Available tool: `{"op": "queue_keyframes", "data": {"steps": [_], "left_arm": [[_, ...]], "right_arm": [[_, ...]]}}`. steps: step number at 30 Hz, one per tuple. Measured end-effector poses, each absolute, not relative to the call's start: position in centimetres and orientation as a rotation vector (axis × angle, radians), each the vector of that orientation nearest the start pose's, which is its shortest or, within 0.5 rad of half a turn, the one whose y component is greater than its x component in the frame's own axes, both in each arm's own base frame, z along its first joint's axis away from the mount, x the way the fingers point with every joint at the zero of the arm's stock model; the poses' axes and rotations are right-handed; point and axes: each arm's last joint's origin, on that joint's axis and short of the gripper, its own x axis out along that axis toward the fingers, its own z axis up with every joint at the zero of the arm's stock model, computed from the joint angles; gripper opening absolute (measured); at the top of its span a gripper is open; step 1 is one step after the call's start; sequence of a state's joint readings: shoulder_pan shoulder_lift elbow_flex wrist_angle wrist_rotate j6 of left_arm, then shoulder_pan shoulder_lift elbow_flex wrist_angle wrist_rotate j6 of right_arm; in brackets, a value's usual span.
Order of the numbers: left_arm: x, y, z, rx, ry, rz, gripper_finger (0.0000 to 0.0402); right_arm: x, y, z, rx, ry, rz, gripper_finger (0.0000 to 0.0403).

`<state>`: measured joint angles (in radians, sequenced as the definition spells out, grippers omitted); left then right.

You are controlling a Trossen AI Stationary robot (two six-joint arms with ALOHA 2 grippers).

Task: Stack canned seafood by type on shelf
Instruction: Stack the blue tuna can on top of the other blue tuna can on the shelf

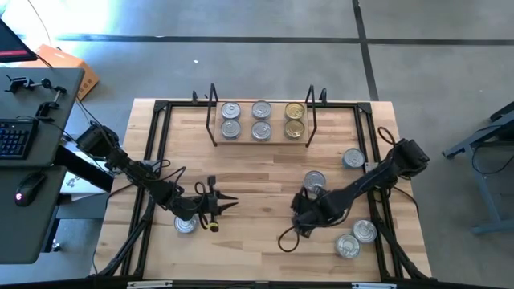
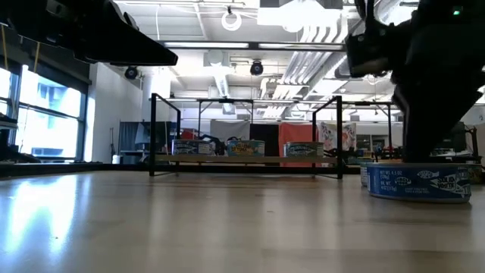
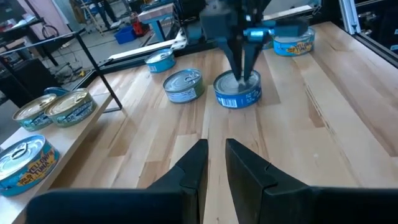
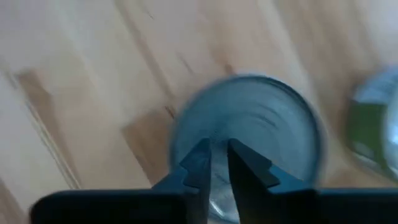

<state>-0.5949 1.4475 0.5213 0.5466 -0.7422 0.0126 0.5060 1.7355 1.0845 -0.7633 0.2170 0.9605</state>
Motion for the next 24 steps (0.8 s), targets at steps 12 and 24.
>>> {"op": "queue_keyframes", "data": {"steps": [12,24], "left_arm": [[23.1,-13.3,17.3,0.275,0.303,0.140,0.0046],[22.8,-13.2,16.6,0.298,0.370,0.106,0.0049]], "right_arm": [[34.5,10.6,13.2,0.433,0.918,-0.299,0.0003],[40.1,8.7,16.4,0.293,0.488,-0.347,0.0002]]}}
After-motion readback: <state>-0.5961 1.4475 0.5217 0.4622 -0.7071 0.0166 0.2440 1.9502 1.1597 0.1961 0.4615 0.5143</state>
